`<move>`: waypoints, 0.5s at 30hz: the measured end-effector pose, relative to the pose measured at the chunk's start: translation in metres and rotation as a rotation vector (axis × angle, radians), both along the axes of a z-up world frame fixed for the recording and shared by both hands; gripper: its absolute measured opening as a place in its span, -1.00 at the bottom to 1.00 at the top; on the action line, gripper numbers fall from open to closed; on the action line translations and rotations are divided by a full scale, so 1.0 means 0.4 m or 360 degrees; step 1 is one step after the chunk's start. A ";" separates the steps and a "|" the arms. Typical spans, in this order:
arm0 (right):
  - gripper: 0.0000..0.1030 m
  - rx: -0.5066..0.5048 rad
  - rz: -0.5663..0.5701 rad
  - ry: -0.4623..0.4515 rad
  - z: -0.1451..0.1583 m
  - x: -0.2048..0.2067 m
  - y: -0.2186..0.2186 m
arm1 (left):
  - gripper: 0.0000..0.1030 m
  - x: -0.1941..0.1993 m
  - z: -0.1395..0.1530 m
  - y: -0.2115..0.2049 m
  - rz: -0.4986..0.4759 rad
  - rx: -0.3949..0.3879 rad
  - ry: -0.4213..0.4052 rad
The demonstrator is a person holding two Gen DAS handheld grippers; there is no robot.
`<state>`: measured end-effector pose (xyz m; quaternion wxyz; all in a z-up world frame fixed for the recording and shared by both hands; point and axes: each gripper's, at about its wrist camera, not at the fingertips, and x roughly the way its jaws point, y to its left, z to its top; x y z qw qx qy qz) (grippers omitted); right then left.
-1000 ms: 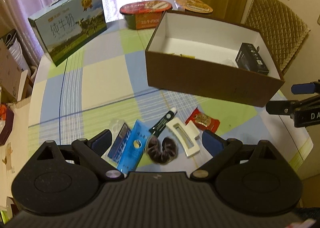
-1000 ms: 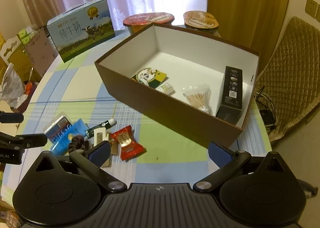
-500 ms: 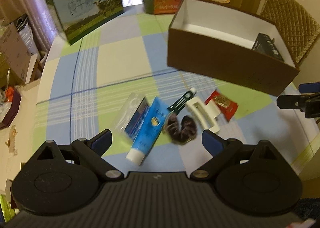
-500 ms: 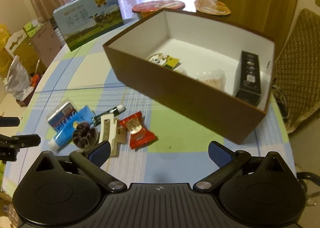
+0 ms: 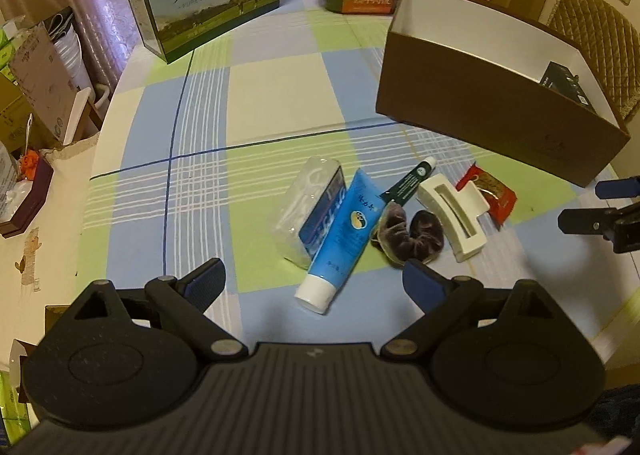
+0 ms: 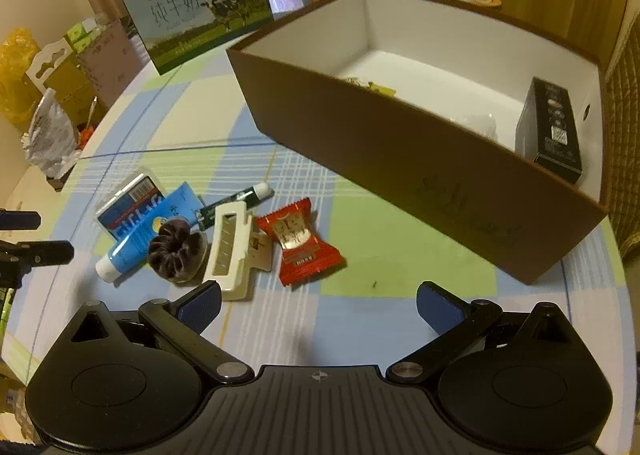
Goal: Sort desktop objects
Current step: 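Withdraw both grippers from the brown box toward the loose items, then grasp the clear floss case with the left gripper while the right grasps the red candy packet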
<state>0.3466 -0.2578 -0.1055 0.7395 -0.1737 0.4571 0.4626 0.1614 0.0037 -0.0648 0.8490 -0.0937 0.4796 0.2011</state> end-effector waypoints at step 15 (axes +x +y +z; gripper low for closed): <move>0.96 -0.0111 -0.0206 0.0077 -0.090 0.051 0.002 | 0.43 0.066 -0.074 0.091 -0.0180 -0.0046 0.0048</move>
